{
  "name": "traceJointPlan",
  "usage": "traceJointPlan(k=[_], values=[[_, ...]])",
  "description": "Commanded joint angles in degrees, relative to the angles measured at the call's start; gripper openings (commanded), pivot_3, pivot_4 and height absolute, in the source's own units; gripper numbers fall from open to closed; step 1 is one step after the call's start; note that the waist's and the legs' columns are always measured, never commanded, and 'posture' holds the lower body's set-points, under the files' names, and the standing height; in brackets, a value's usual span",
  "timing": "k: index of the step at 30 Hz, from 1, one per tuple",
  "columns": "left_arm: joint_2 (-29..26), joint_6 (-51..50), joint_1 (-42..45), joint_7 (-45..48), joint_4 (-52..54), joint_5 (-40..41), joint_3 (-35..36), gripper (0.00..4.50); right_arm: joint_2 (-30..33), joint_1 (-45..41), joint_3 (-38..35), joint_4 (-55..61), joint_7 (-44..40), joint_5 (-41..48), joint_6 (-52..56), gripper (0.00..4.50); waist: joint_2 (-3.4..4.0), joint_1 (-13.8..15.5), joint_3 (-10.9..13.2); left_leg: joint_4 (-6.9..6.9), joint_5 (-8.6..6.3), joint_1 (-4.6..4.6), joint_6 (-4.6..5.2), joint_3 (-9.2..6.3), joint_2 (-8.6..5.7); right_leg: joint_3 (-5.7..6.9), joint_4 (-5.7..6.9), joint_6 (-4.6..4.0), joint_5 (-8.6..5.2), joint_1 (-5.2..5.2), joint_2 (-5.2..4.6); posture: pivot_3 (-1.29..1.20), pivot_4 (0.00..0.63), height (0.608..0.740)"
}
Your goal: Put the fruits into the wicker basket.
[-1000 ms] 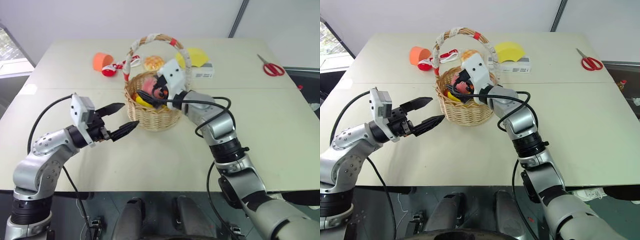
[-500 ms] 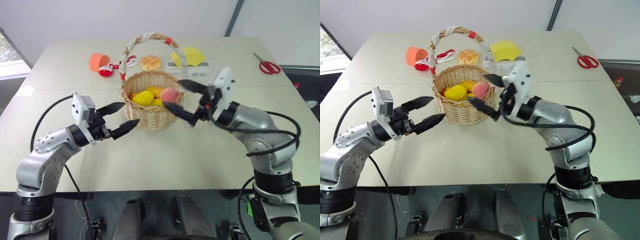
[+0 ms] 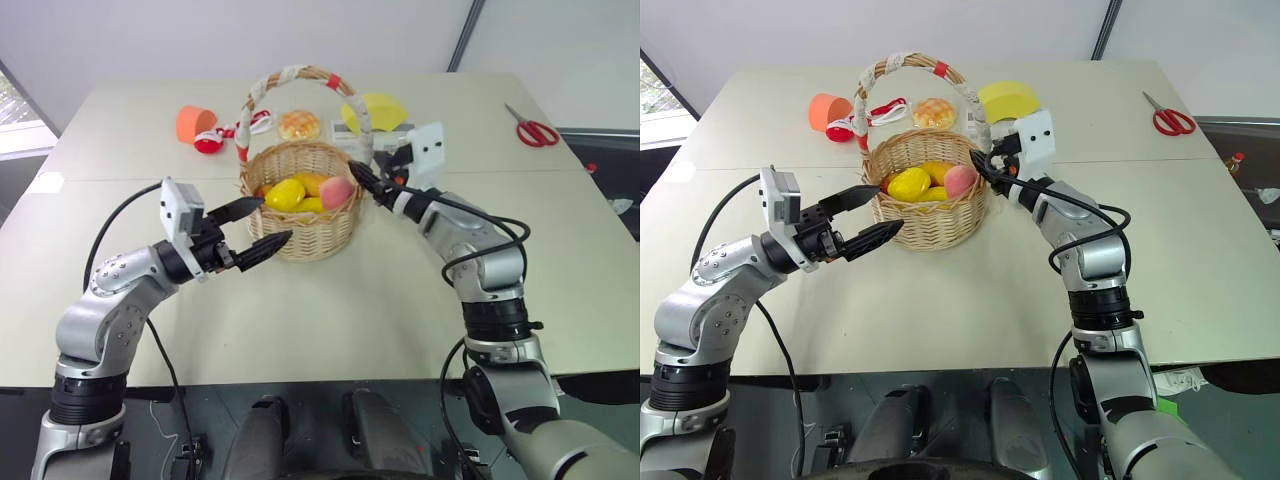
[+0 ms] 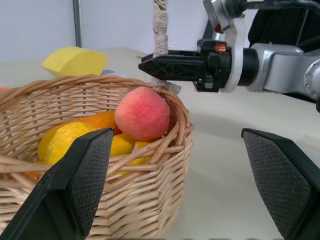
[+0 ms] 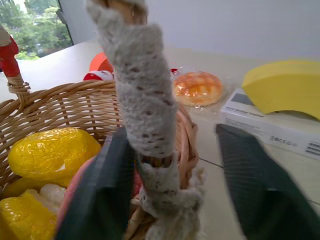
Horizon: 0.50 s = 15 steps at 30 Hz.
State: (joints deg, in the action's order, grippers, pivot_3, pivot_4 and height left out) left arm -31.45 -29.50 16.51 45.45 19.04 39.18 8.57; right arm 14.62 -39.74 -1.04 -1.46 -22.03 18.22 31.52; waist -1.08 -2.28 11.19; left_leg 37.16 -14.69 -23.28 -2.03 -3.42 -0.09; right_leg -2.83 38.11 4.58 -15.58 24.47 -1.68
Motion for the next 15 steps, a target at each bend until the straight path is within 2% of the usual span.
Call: traceJointPlan(k=[1,2,8,11,15], values=[[0.16,1.23,0.06,-0.57,2.25,-0.09,0.41,4.39,0.04,-1.22,-1.56,1.56,-0.43,0.37,-2.55,0.59,0.00,-0.03,0.00,0.00,0.00,0.00,0.00,0.00,0.00,0.00,0.00,0.00,0.00,0.00,0.00,0.00,0.150,0.740],[0.21,1.24,-0.11,-0.67,2.45,-0.04,0.39,4.39,0.06,-0.96,-1.95,2.02,-0.22,0.48,-2.74,0.09,0.00,-0.06,0.00,0.00,0.00,0.00,0.00,-0.01,0.00,0.00,0.00,0.00,0.00,0.00,0.01,0.00,0.150,0.740],[0.69,1.25,0.20,-0.80,2.47,0.10,-0.20,4.39,2.98,2.68,-7.40,5.40,1.96,-0.04,-6.10,0.07,0.00,-0.08,0.00,0.00,0.00,0.00,0.00,-0.01,0.02,0.00,0.00,0.00,0.00,0.00,0.03,0.00,0.150,0.740],[1.50,1.49,1.93,-0.39,0.90,-0.30,-1.55,4.39,9.16,6.05,-16.35,4.86,5.86,-1.59,-9.18,0.07,0.01,0.91,0.01,0.00,0.00,-0.03,0.00,-0.01,-0.04,0.00,-0.01,0.00,0.00,0.00,-0.01,0.00,0.150,0.740],[2.73,2.33,3.58,0.05,-1.02,-1.36,-2.94,4.39,15.54,8.85,-22.48,0.71,9.65,-4.10,-11.05,0.07,0.01,1.57,0.01,0.02,-0.01,-0.09,0.01,0.08,-0.12,-0.01,-0.09,0.05,0.02,0.00,-0.06,0.00,0.150,0.740]])
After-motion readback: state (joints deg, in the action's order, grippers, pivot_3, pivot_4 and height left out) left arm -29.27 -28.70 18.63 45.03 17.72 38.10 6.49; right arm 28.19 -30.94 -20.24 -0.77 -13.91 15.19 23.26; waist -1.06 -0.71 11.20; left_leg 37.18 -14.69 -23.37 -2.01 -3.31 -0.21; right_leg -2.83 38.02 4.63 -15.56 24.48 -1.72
